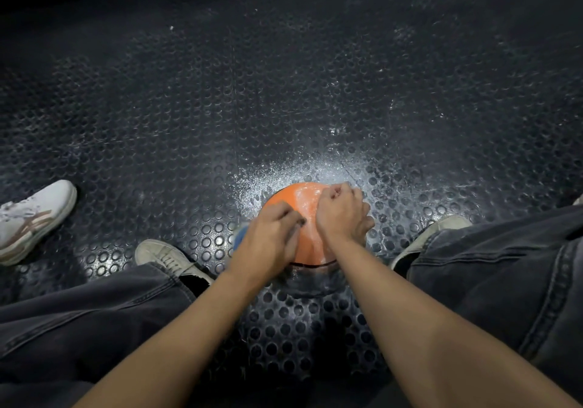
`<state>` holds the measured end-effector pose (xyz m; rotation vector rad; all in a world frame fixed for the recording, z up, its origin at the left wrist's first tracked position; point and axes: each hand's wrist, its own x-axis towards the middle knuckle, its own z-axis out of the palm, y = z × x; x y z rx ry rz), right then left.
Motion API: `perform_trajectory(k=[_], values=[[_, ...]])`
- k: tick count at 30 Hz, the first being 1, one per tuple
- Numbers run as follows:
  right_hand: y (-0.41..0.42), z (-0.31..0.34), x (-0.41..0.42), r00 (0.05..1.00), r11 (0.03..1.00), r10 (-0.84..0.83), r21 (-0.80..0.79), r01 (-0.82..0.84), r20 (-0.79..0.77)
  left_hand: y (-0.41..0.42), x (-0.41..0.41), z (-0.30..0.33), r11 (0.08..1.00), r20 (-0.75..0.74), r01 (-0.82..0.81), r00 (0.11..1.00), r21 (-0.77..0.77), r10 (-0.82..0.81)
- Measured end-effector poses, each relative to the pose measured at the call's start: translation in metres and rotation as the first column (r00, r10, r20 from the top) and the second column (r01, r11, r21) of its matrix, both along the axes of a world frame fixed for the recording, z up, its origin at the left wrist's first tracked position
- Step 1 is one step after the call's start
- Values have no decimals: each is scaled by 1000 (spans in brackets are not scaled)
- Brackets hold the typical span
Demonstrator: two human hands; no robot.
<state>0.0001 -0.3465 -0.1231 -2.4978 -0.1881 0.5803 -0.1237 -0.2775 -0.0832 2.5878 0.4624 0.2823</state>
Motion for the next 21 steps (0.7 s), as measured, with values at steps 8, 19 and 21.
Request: perform_trajectory(k=[8,19,21], values=[[-2,-4,-4,999,999,24,25,-24,23,18,11,-4,994,-30,-110,994,-1,109],[-6,-3,-9,998,997,42,57,-44,40,10,5,1,995,-29,-103,994,5,103],[-8,-5,-7,999,998,28,58,-31,42,-6,-6,6,994,-44,108,993,-9,-108]])
